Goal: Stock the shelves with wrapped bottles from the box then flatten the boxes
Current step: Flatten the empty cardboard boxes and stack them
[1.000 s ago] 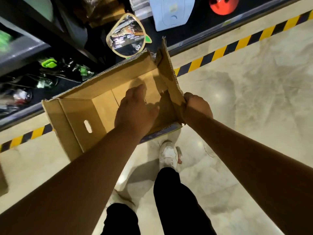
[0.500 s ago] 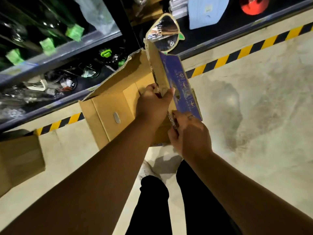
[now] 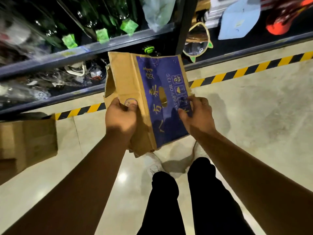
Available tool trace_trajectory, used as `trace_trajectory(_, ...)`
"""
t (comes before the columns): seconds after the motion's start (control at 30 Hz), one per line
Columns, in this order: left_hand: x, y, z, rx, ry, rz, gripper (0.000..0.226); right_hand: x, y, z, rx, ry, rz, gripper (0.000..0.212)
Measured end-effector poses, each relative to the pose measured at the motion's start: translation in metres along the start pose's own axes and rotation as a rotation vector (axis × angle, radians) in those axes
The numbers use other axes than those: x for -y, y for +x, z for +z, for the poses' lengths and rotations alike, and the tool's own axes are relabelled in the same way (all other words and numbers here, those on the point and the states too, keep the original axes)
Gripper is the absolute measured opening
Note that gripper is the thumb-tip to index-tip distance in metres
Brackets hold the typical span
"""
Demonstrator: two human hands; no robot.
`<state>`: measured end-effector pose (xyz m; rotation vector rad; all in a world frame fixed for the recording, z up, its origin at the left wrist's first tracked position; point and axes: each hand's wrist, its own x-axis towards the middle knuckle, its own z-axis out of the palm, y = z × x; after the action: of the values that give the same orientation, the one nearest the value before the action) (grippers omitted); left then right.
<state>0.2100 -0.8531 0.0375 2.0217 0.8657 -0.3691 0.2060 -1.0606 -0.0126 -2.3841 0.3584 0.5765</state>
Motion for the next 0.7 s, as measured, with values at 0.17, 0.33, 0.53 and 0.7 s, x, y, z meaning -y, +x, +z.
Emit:
trace_trajectory(0.17, 0.040, 0.011, -0.044, -0.142, 0.011, -0.017, 0.035, 0.025, 0.018, 0.042, 0.096, -0.196, -0.066, 0.069)
trace_trajectory(0.33, 0.080, 0.024, -0.073, -0.342, 0.132, 0.020, 0.064, 0.046, 0.008, 0.082, 0.061, -0.170, -0.156, 0.080)
trace_trajectory(0.53, 0.083, 0.023, -0.053, -0.235, 0.335, 0.384, 0.061, 0.056, 0.003, 0.129, 0.073, -0.396, -0.333, 0.067)
trace_trajectory(0.7, 0.077, 0.044, -0.022, -0.146, 0.402, 0.245, 0.083, 0.053, 0.008, 0.129, 0.002, -0.440, -0.417, 0.060)
